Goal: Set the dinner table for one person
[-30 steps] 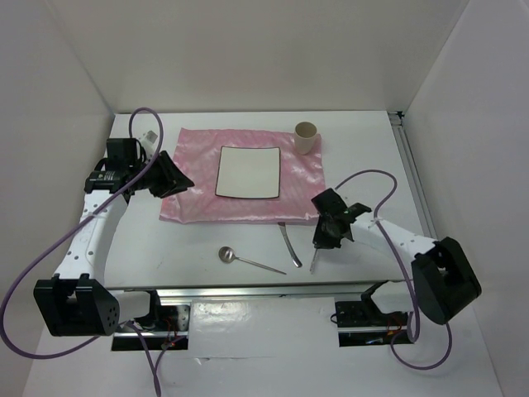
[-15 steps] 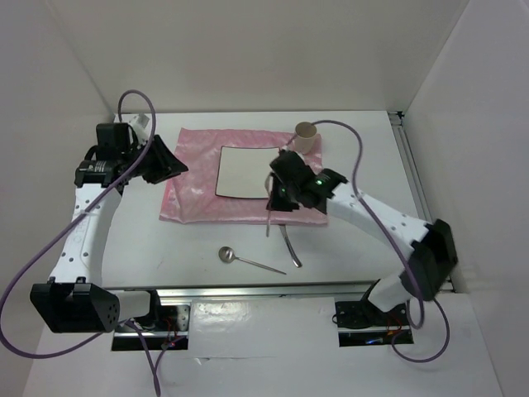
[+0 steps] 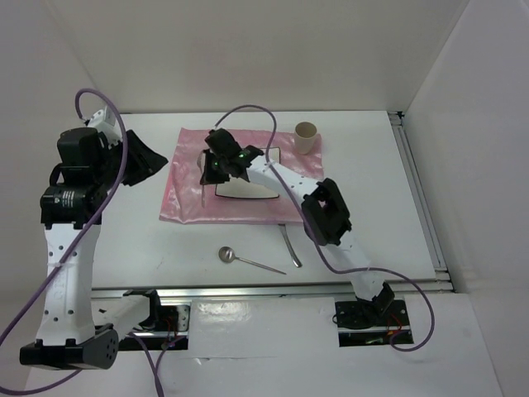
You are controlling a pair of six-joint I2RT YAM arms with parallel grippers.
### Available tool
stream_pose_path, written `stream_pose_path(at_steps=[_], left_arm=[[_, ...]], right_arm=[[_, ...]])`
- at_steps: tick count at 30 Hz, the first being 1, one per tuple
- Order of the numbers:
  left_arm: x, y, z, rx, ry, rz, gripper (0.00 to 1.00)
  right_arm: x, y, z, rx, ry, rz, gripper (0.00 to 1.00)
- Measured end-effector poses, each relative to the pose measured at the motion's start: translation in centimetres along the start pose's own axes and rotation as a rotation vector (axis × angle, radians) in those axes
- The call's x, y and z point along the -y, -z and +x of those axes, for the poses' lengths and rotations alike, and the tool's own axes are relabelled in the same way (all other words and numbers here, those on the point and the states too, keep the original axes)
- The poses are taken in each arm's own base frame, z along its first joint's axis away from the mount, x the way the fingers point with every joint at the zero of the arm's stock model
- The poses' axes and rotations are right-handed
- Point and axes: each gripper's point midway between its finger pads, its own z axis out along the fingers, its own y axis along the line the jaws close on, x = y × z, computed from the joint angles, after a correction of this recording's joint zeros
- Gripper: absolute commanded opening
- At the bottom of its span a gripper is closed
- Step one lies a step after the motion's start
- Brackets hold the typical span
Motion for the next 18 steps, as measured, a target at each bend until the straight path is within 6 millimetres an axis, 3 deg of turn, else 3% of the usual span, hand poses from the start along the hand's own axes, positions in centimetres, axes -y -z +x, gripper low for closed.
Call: stream_pose_path(at_steps=[3, 8, 10, 12, 13, 15, 18], left_arm=[[-0.3, -0.1, 0.3, -0.022, 0.004, -0.016, 0.52], [-1.2, -0.5, 1.4, -0.075, 0.016, -0.048, 0.52], [-1.3, -0.4, 1.6, -0.084, 0.007, -0.052, 0.52], [-1.4, -0.2, 1.9, -0.093, 0.004, -0.056, 0.52], [-1.4, -0.2, 2.0, -0.097, 0.004, -0.058, 0.52], [-1.5, -0.1, 2.1, -0.102, 0.004, -0.059, 0.52], [-1.6, -0.1, 2.1, -0.105, 0.000, -0.060, 0.52]], right_arm=[[-0.5, -3.0, 0.0, -0.001, -0.020, -0.031, 0.00], [0.4, -7.0, 1.6, -0.031, -0.051, -0.054, 0.00], [0.9, -8.2, 1.9, -0.036, -0.059, -0.059, 0.12], [1.1, -8.9, 2.1, -0.040, -0.077, -0.068, 0.30], [1.2, -9.0, 2.0, -0.038, -0.078, -0.072, 0.45], [1.0, -9.2, 1.6, -0.027, -0.081, -0.094, 0.58], [0.3, -8.9, 0.4, 0.008, -0.071, -0.138, 0.60]])
